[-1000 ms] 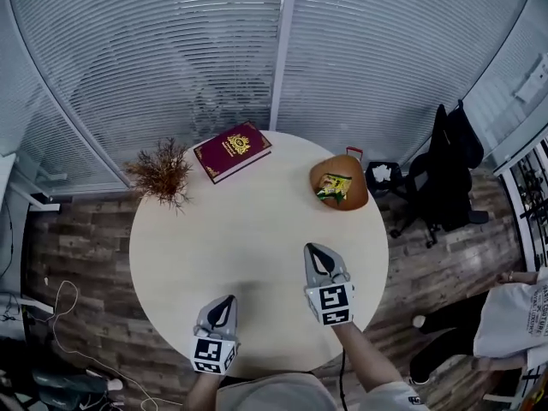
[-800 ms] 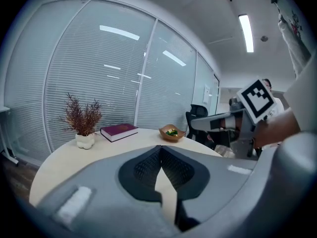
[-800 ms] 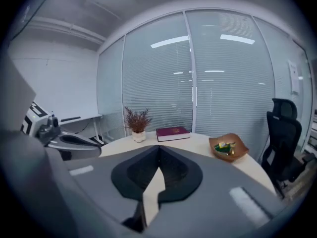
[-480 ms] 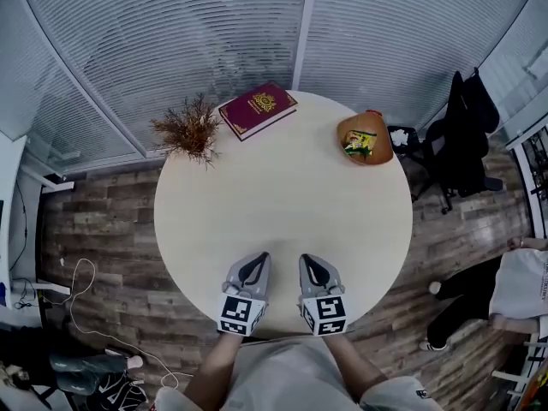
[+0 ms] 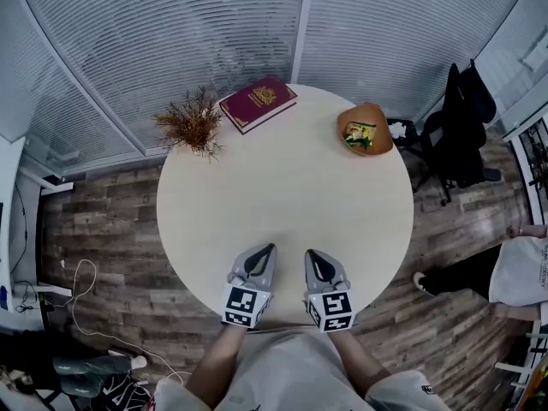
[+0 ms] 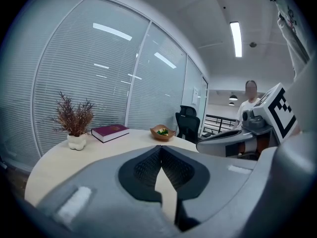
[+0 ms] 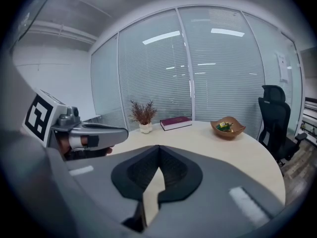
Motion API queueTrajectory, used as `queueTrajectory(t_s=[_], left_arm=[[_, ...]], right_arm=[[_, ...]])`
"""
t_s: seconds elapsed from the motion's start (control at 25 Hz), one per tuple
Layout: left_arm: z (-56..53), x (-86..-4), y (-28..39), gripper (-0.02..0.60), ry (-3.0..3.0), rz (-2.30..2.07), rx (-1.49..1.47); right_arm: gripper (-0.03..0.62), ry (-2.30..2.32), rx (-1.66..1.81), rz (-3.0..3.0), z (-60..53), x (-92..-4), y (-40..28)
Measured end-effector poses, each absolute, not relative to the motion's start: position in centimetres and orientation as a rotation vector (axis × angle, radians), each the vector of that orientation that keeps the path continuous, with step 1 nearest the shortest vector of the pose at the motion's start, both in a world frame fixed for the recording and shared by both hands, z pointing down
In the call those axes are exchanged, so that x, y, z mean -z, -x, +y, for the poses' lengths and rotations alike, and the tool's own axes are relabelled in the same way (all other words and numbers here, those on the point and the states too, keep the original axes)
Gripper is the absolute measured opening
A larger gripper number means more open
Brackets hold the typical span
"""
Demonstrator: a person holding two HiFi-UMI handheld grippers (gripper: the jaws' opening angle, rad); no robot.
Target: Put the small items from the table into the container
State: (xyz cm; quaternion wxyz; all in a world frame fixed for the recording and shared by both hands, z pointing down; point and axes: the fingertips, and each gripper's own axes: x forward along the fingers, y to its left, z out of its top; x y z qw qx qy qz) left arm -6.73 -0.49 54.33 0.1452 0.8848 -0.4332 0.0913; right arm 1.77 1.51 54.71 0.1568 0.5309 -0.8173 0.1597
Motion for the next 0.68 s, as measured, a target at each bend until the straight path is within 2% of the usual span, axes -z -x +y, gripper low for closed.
queueTrajectory(t_s=[0.68], left_arm=[[0.5,-54.2,6.2,0.0,-2.575,-1.22,-0.256]], right_arm=[[0.002,-1.523,-0.47,-2.326,2.9,-54.5,-1.7]])
